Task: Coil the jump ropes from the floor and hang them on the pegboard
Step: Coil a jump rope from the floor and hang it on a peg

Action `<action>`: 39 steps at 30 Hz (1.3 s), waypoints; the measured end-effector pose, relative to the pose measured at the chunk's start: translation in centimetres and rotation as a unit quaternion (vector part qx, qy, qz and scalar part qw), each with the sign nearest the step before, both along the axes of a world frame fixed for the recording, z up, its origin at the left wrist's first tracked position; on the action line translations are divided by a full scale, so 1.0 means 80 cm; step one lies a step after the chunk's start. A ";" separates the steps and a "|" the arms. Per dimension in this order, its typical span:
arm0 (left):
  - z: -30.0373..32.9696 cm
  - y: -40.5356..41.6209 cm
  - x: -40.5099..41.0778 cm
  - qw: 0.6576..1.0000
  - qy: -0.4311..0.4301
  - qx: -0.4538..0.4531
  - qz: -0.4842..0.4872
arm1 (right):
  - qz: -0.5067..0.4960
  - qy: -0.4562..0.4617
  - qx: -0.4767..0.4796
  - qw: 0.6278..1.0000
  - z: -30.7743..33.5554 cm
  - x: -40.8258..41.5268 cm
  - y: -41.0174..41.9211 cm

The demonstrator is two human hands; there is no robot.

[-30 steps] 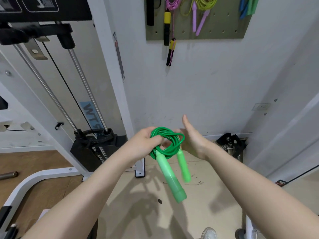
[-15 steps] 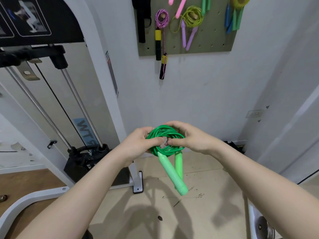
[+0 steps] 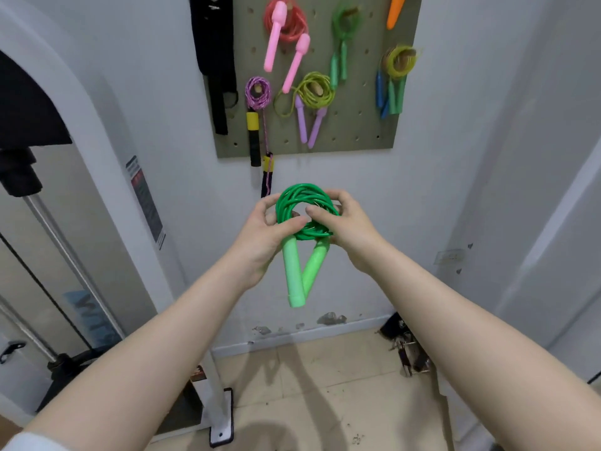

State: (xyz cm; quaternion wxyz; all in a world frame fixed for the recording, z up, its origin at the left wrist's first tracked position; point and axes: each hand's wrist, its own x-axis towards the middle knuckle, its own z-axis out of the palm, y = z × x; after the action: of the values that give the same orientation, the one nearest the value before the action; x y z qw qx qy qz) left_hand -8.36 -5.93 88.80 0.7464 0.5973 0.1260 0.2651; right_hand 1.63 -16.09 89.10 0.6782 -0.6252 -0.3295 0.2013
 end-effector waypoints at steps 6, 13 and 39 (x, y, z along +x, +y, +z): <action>0.062 0.015 0.114 0.995 -0.020 0.078 0.056 | 0.077 -0.012 0.033 0.996 0.064 0.117 -0.012; 0.155 0.017 0.248 0.978 -0.106 0.141 0.108 | 0.056 -0.129 0.032 0.990 0.143 0.245 0.000; 0.440 0.257 0.384 0.781 -0.215 0.487 0.326 | -0.069 -0.415 0.283 0.862 0.449 0.403 0.265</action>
State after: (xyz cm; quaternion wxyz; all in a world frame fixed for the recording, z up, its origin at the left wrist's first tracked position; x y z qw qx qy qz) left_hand 22.34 14.63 124.02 0.2332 0.7316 0.0034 0.6406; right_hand 33.85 5.14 125.01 0.6384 -0.4536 -0.5794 -0.2259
